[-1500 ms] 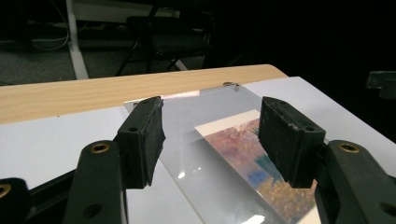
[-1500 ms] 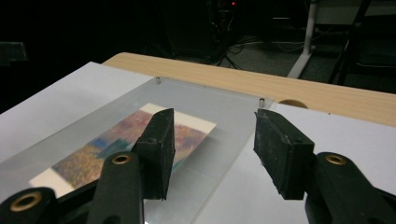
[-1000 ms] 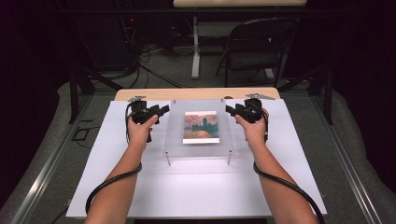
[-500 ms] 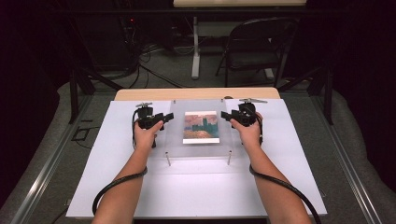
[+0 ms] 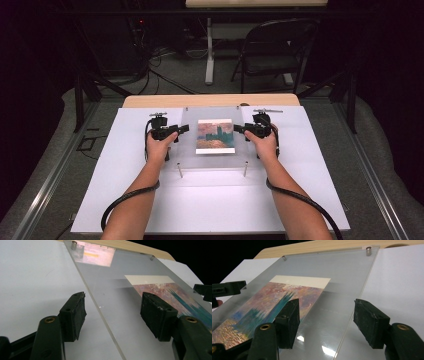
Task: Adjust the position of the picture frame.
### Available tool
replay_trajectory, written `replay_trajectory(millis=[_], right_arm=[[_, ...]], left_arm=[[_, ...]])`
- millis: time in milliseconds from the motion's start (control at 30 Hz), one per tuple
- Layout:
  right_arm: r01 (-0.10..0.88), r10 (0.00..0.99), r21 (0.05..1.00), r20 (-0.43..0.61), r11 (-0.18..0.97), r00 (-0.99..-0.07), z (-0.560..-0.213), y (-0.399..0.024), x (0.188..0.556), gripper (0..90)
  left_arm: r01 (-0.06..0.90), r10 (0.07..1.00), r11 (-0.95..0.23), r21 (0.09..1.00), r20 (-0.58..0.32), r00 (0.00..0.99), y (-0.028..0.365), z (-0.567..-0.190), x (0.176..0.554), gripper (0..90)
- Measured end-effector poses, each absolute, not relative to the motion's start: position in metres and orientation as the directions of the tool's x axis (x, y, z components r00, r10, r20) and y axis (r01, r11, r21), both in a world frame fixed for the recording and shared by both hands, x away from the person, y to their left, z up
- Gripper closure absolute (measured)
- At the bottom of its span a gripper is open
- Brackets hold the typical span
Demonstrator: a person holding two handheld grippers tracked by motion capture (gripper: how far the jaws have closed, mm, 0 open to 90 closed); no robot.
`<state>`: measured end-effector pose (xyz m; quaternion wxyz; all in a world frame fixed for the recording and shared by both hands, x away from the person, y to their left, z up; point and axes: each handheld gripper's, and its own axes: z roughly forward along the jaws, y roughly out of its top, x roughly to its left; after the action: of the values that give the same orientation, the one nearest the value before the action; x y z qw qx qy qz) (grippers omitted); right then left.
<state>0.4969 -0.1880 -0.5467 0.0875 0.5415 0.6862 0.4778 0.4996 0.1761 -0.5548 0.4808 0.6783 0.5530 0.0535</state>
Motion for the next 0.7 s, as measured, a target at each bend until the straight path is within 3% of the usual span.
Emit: replay_trajectory(millis=[700], right_arm=[[0.709, 0.805, 0.703, 0.452, -0.057, -0.384, -0.5528, -0.1922, 0.4984, 36.8]], left_arm=[[0.741, 0.779, 0.068, 0.668, -0.500, 0.379, 0.1707, -0.5588, 0.5010, 34.7]])
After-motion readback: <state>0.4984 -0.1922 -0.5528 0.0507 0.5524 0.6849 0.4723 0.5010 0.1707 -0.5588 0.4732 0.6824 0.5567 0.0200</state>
